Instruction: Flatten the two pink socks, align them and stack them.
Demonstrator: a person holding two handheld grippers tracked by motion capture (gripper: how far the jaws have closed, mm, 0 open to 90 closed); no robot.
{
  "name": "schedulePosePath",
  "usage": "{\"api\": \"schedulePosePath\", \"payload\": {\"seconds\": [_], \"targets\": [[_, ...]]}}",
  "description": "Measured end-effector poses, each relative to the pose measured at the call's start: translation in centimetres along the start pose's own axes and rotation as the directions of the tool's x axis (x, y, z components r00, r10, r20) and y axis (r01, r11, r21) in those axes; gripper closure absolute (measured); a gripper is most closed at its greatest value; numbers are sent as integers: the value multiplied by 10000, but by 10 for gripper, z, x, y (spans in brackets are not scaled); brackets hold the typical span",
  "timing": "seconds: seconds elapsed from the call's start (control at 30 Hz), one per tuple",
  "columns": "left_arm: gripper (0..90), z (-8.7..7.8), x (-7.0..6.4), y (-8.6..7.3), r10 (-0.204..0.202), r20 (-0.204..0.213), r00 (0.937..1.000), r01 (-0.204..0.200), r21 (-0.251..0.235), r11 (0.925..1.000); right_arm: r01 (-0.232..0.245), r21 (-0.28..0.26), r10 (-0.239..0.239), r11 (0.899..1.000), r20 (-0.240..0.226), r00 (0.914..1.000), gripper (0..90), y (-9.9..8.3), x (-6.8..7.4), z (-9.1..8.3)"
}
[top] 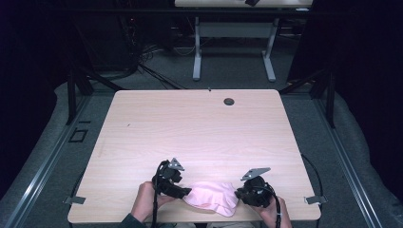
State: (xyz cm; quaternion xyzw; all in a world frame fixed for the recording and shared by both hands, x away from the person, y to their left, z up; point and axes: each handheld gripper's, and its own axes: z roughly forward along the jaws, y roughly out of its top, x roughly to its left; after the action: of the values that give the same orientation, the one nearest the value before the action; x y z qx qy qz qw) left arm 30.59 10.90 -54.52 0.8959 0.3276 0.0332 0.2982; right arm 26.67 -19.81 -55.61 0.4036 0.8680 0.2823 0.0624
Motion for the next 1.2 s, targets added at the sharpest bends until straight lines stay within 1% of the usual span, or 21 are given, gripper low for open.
{"api": "schedulePosePath", "payload": {"seconds": [0.07, 0.13, 0.23, 0.37, 0.4, 0.43, 0.47, 0.5, 0.57, 0.6, 0.67, 0.77, 0.8, 0.87, 0.93, 0.97, 1.07, 1.1, 1.13, 1.17, 1.2], "targets": [[339, -6, -5, -1, 96, -446, 9990, -113, -379, 9992, 35, -102, -34, 9999, 111, 9999, 772, -1, 0, 0], [337, -13, -9, -1, 304, -592, 9978, -336, -540, 9980, 34, -163, -33, 9999, 53, 10000, 756, -1, 1, -1], [333, -19, -14, -3, 418, -713, 9966, -469, -705, 9964, 84, -358, -78, 9993, 170, 9998, 700, 0, 2, -6], [325, -23, -20, -7, 491, -633, 9968, -544, -851, 9949, 83, -933, -62, 9956, 230, 9997, 577, -1, 2, -16], [309, -23, -21, -9, 517, -622, 9967, -572, -893, 9944, 30, -1034, -5, 9946, 248, 9997, 539, -2, 0, -18], [286, -23, -21, -9, 517, -622, 9967, -572, -893, 9944, 30, -1034, -5, 9946, 248, 9997, 539, -2, 0, -18], [286, -22, -22, -11, 527, -774, 9956, -599, -931, 9939, -79, -1230, 107, 9924, 221, 9997, 509, -3, -2, -19], [245, -22, -22, -12, 514, -820, 9953, -598, -1034, 9928, -153, -1326, 193, 9910, 290, 9994, 456, -5, -5, -21], [171, -22, -20, -15, 380, -990, 9944, -496, -1171, 9919, -175, -1516, 238, 9883, 402, 9989, 401, -8, -10, -23], [148, -23, -18, -17, 387, -1113, 9930, -534, -1320, 9898, -250, -1647, 338, 9860, 513, 9981, 350, -9, -13, -23], [136, -26, -14, -22, 241, -1328, 9909, -457, -1617, 9858, -293, -1849, 439, 9823, 756, 9962, 264, -13, -18, -25], [58, -31, -3, -32, -176, -1765, 9841, -170, -1930, 9810, -448, -2122, 696, 9762, 1111, 9914, 173, -19, -29, -29], [49, -33, 1, -36, -335, -1785, 9834, -24, -1969, 9804, -576, -2156, 861, 9748, 1254, 9884, 159, -21, -33, -30], [25, -36, 11, -44, -676, -2010, 9773, 256, -2046, 9785, -636, -2261, 1002, 9720, 1540, 9830, 139, -25, -41, -32], [10, -38, 21, -54, -1089, -2261, 9680, 590, -2166, 9745, -792, -2426, 1250, 9669, 1793, 9758, 109, -29, -50, -34], [8, -39, 27, -59, -1220, -2429, 9624, 697, -2132, 9745, -884, -2399, 1358, 9668, 1888, 9726, 84, -31, -55, -34], [4, -42, 44, -76, -1814, -2856, 9410, 1172, -2277, 9667, -1196, -2419, 1755, 9629, 2247, 9585, 34, -36, -69, -35], [4, -44, 50, -81, -2071, -2918, 9338, 1395, -2359, 9617, -1242, -2479, 1818, 9608, 2252, 9572, 26, -37, -74, -35], [4, -45, 56, -86, -2318, -3016, 9248, 1613, -2411, 9570, -1331, -2410, 1911, 9614, 2364, 9527, 9, -39, -79, -34], [3, -46, 63, -91, -2622, -3069, 9149, 1858, -2566, 9485, -1439, -2409, 2029, 9598, 2413, 9490, 0, -40, -84, -34], [3, -47, 67, -94, -2850, -3072, 9080, 2069, -2627, 9424, -1521, -2365, 2123, 9597, 2550, 9433, 0, -42, -89, -33]]}}
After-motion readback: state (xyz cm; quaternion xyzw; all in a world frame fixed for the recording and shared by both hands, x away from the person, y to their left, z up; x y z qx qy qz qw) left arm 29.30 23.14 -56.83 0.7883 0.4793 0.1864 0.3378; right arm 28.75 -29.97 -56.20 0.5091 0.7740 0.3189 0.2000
